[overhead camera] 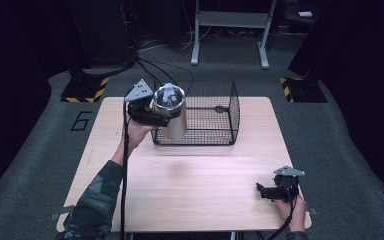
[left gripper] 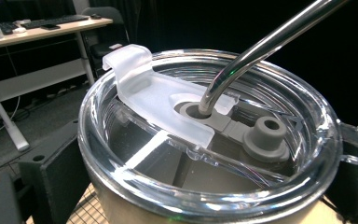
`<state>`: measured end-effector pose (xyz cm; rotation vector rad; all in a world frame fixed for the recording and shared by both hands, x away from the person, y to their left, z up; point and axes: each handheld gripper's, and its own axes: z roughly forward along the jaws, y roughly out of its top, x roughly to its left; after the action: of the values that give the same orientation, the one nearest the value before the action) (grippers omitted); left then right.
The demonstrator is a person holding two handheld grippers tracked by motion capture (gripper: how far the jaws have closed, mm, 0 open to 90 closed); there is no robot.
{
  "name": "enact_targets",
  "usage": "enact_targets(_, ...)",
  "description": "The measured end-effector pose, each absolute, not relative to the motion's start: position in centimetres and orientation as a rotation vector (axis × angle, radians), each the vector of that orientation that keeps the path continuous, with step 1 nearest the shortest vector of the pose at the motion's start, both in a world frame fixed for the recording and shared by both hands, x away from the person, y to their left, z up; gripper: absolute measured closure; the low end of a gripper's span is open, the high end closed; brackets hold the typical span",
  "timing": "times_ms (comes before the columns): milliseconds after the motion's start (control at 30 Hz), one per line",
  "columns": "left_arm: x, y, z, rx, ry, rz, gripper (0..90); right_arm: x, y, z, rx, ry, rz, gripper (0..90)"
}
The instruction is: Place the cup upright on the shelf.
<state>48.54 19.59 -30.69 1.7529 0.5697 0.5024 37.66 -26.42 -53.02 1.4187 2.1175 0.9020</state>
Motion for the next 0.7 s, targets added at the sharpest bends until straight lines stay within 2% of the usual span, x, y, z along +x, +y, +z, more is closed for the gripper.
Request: enact_targets(700, 52.7, 17.2, -30.2, 1.751, 0.626, 0.55, 3.9, 37.6, -26.4, -53.0, 1.422, 2.117, 0.903, 0.1)
